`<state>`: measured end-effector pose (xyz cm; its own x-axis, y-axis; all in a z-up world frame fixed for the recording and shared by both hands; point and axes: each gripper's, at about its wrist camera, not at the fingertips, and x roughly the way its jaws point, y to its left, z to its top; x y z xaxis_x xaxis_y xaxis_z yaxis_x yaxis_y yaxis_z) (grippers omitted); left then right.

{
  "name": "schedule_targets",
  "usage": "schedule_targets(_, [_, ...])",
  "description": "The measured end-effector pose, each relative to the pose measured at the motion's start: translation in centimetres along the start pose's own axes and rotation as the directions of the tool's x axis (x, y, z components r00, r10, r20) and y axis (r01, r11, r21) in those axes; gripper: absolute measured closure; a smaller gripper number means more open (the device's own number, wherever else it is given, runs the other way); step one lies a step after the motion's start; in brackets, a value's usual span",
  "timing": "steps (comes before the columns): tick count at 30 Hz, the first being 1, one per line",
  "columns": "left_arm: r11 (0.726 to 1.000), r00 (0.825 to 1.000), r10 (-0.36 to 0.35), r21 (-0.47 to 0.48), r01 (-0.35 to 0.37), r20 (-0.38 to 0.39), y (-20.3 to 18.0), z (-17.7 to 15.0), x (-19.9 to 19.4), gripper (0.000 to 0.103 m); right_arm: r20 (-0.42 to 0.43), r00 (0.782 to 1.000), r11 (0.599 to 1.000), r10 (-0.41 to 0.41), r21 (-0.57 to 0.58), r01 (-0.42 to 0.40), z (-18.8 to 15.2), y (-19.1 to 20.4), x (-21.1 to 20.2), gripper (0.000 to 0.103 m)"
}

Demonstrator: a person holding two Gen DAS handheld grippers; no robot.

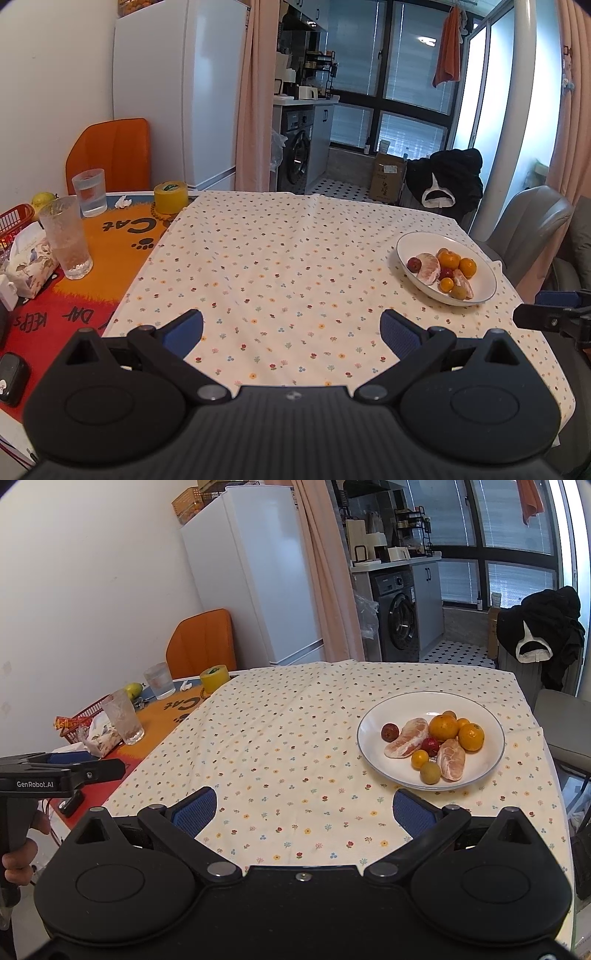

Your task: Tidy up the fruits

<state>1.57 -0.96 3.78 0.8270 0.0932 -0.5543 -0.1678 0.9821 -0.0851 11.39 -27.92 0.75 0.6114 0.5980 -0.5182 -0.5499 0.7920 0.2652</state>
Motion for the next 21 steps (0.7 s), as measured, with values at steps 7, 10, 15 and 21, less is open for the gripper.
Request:
schedule_targets(7, [1.0,1.0,-0.002,0.0,0.002,0.001,0.15,0.05,-0.07,0.002,-0.001,1.0,1.0,-0.001,-0.003,0.001,-0.01,0.08,0.02,0.0])
schedule_targets(10, [1.0,1.0,-0.002,0.0,0.002,0.001,0.17,0.04,-0.06,0.002,0.0,1.0,1.0,-0.004,-0.002,0.004,0.01,0.11,-0.02,0.0])
schedule_targets(15, [1.0,1.0,-0.001,0.001,0.001,-0.002,0.16,0.07,-0.01,0.002,0.006,1.0,1.0,-0.002,-0.005,0.002,0.03,0.02,-0.14,0.0])
schedule_targets(21, [1.0,1.0,-0.001,0.001,0.001,-0.004,0.17,0.06,0.03,0.002,0.006,1.0,1.0,-0.008,0.0,0.008,0.06,-0.18,-0.2,0.0])
